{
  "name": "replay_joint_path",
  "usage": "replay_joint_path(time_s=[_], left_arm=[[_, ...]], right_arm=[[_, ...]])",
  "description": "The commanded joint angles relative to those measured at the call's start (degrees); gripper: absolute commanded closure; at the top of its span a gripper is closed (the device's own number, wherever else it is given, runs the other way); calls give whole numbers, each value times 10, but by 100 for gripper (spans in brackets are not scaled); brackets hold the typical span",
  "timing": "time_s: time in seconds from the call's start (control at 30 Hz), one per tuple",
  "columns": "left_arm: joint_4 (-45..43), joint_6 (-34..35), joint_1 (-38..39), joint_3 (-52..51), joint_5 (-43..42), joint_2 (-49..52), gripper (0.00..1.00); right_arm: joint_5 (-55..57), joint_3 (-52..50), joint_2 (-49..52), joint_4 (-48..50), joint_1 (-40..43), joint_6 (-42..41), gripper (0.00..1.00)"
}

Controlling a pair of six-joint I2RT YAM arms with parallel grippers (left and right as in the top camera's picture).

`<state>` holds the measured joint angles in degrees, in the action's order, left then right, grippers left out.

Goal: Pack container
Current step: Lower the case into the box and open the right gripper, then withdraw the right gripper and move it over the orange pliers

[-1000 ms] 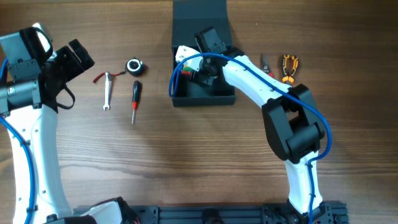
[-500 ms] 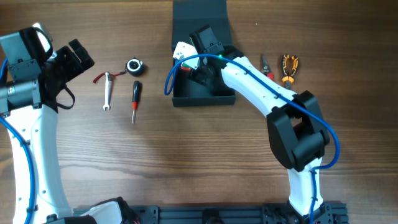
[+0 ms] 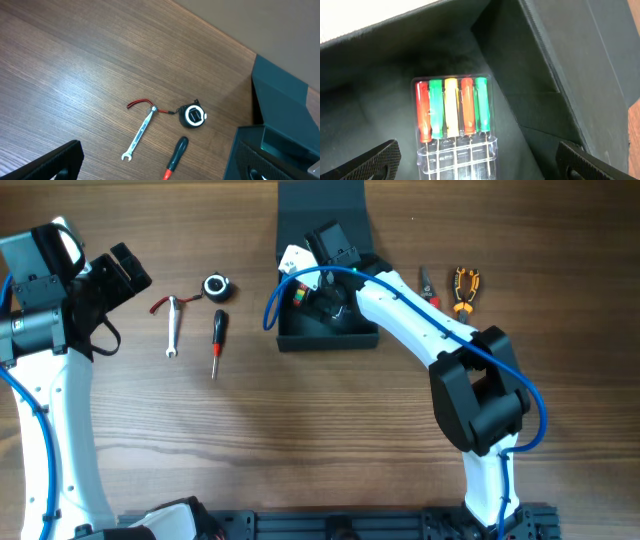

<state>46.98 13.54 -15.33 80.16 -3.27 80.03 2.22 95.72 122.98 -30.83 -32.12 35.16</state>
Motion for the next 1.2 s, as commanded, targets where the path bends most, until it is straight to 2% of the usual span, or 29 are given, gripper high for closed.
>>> replay_joint_path(time_s=[0.0, 0.1, 0.27, 0.37, 0.43, 0.5, 0.63, 0.8, 0.87, 0.93, 1.17], left_arm=[[0, -13, -3, 13, 3, 2, 0], [1, -13, -3, 13, 3, 2, 0], [1, -13, -3, 13, 3, 2, 0], [1, -13, -3, 13, 3, 2, 0], [1, -13, -3, 13, 3, 2, 0], [1, -13, -3, 13, 3, 2, 0], [1, -13, -3, 13, 3, 2, 0], [1, -13, -3, 13, 3, 2, 0], [1, -13, -3, 13, 3, 2, 0], [0, -13, -3, 13, 3, 2, 0], [1, -13, -3, 13, 3, 2, 0]], right_arm=[[13, 11, -41, 1, -1, -61, 1], [33, 11, -99, 1, 7, -128, 0], [106, 11, -223, -6, 76, -219, 1], [102, 11, -264, -52, 164, -314, 1], [38, 11, -264, -111, 240, -381, 0], [-34, 10, -245, -160, 305, -422, 0], [-53, 9, -186, -205, 363, -443, 0], [-53, 9, -84, -226, 366, -442, 1], [-62, 9, -51, -230, 366, -442, 5], [-78, 9, -26, -236, 366, -441, 10], [-96, 7, 26, -250, 363, -442, 11]])
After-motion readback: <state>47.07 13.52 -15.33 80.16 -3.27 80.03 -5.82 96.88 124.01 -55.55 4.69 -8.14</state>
